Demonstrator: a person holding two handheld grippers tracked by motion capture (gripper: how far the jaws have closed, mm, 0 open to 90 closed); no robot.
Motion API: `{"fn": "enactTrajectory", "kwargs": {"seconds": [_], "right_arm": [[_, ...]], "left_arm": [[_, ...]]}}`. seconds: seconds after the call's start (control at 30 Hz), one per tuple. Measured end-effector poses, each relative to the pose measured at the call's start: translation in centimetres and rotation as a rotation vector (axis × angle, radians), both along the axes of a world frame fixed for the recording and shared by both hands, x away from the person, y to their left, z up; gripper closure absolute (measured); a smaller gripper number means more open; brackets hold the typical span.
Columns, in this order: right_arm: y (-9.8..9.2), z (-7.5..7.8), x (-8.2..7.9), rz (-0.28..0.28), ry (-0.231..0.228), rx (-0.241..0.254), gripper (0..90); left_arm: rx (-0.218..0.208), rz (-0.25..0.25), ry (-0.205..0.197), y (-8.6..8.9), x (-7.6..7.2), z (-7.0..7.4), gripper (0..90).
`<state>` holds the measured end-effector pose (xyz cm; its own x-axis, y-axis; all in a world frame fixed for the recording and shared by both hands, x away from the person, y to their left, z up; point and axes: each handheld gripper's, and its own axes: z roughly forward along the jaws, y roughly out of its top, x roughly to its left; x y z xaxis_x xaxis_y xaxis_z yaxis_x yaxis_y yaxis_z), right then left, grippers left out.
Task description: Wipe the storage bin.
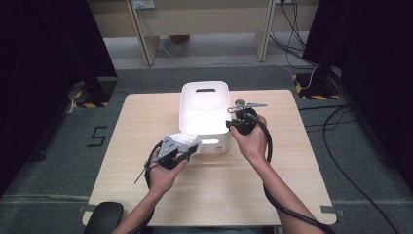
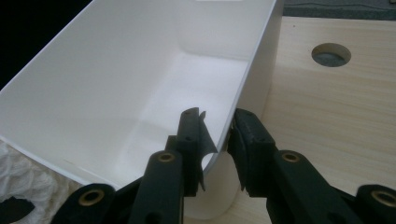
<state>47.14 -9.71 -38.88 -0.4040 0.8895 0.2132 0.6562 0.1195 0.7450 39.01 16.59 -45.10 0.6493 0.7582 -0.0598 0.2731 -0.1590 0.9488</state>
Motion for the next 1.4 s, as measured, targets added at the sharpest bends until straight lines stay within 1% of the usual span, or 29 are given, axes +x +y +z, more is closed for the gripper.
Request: {"fn": "enactTrajectory", "kwargs": {"seconds": [0.27,0.53,0.93,1.17,1.27,1.4], "right_arm": [[-0.1,0.0,0.0,-0.003,0.006,0.006,73.4],[0.0,0.0,0.0,-0.001,0.003,0.0,73.4],[0.0,0.0,0.0,-0.002,0.005,0.005,73.3],[-0.1,0.0,0.0,-0.002,0.007,0.009,73.1],[-0.1,0.0,0.0,-0.002,0.005,0.009,73.0],[-0.1,0.0,0.0,-0.002,0.005,0.009,73.0]], "left_arm": [[0.005,0.0,0.004,-0.2,0.1,0.1,75.1],[0.016,-0.02,0.005,-1.0,0.3,0.2,75.1],[0.021,-0.021,0.003,-1.0,0.3,0.2,75.1],[0.02,-0.023,0.016,-1.1,0.5,-0.3,75.0],[0.026,-0.026,0.019,-1.2,0.5,-0.5,75.0],[0.036,-0.028,0.033,-1.2,0.5,-0.9,75.1]]}}
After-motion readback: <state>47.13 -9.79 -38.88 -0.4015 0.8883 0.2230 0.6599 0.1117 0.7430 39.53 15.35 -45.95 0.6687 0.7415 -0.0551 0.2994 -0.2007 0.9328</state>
